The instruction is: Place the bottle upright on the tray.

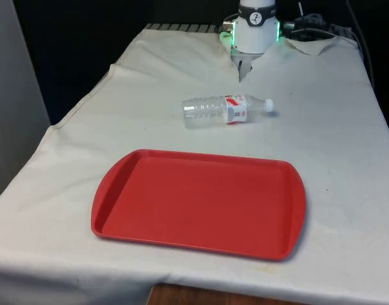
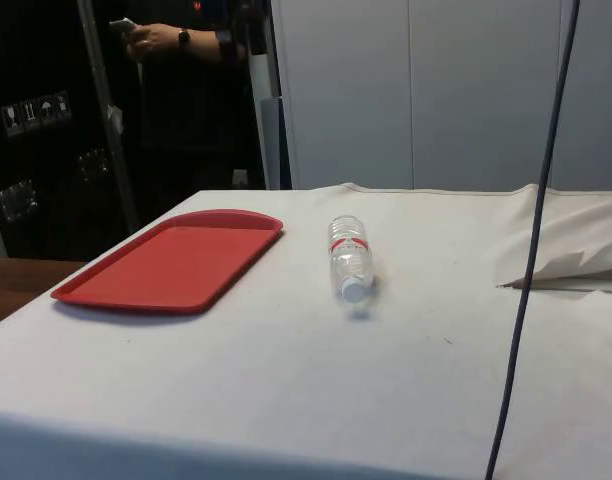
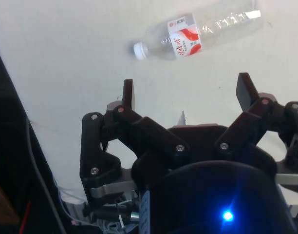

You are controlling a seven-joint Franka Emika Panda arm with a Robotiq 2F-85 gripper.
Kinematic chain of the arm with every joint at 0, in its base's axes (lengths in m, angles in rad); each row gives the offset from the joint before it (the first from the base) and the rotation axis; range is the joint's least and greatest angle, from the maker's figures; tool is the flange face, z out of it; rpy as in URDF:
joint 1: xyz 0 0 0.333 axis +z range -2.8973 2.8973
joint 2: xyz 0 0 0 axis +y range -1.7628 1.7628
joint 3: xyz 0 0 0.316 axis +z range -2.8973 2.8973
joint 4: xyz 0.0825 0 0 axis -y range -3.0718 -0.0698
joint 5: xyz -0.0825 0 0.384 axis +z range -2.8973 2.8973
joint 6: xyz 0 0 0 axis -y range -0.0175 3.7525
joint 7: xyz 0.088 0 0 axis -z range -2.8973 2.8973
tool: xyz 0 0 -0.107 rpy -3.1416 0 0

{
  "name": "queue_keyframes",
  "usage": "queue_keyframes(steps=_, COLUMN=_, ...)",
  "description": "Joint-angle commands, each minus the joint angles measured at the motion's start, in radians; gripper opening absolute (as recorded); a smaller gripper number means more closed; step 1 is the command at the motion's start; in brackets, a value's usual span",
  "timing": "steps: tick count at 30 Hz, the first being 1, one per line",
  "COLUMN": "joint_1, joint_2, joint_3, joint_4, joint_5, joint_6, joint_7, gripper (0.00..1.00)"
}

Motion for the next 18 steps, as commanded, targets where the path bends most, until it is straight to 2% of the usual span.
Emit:
queue_keyframes(steps=1, joint_1=0.001, joint_2=-0.012, joint_3=0.001, joint_4=-0.014, joint_5=-0.002, joint_6=0.005, joint_7=0.003, gripper=1.0)
queue_keyframes(steps=9, joint_1=0.0, joint_2=-0.026, joint_3=0.001, joint_4=-0.032, joint_5=0.0, joint_6=0.0, joint_7=0.0, gripper=1.0)
queue_keyframes(steps=16, joint_1=0.001, joint_2=-0.072, joint_3=0.002, joint_4=-0.084, joint_5=-0.009, joint_6=0.016, joint_7=0.005, gripper=1.0)
queue_keyframes(steps=18, joint_1=0.0, joint_2=-0.064, joint_3=0.001, joint_4=-0.075, joint_5=-0.002, joint_6=0.004, joint_7=0.0, gripper=1.0)
